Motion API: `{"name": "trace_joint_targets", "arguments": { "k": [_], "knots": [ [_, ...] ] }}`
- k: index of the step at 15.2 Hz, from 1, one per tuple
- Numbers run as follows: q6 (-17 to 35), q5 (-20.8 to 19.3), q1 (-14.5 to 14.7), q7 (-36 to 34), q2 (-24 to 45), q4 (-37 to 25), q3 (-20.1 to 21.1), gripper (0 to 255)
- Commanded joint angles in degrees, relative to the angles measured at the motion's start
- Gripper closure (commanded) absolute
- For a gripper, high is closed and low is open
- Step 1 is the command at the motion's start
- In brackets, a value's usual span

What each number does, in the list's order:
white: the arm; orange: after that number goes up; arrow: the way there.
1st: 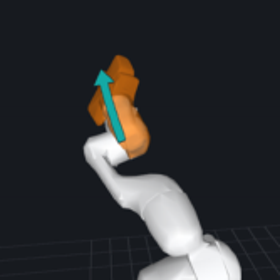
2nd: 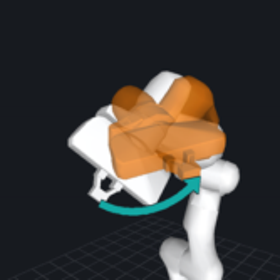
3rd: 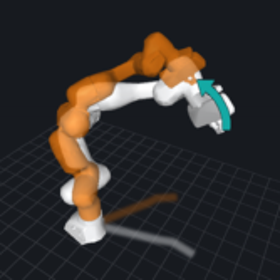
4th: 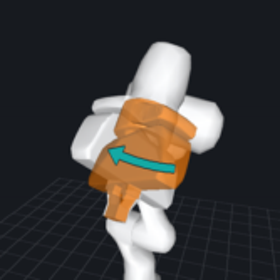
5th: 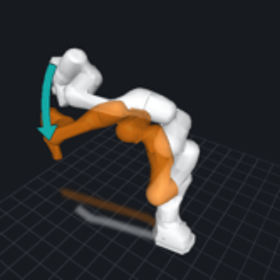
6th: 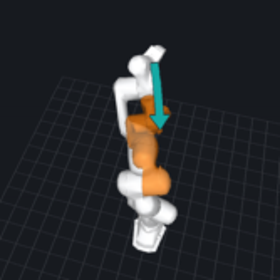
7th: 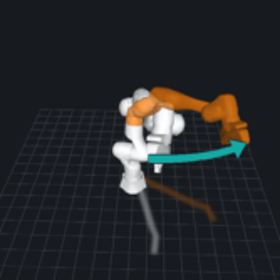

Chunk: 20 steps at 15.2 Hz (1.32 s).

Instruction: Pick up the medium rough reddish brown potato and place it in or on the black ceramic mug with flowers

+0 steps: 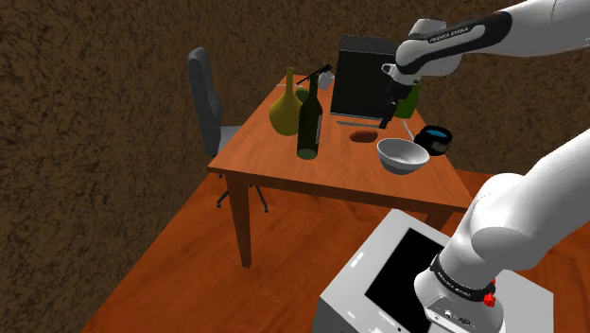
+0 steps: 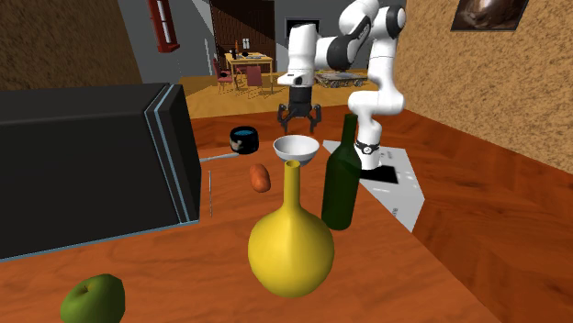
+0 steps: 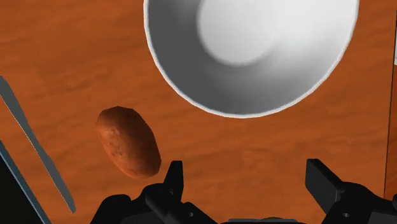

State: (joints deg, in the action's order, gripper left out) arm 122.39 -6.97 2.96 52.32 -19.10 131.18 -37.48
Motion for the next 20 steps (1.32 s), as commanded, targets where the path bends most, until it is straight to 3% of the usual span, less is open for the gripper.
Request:
{"name": "trace_joint_targets", "arguments": {
  "k": [1, 4, 7, 12, 20],
  "knots": [
    [2.19, 2.99, 1.6, 5.73, 5.4, -2.59, -3.55, 0],
    [4.04, 9.64, 3.25, 14.91, 13.87, -7.01, -7.88, 0],
    [4.42, 18.56, 2.65, 25.03, 23.57, -12.42, -10.08, 0],
    [2.36, 30.94, -4.73, 38.38, 38.67, -23.51, -7.11, 0],
    [6.19, 34.66, -6.56, 40.74, 42.65, -22.63, -4.64, 0]
  ]
}}
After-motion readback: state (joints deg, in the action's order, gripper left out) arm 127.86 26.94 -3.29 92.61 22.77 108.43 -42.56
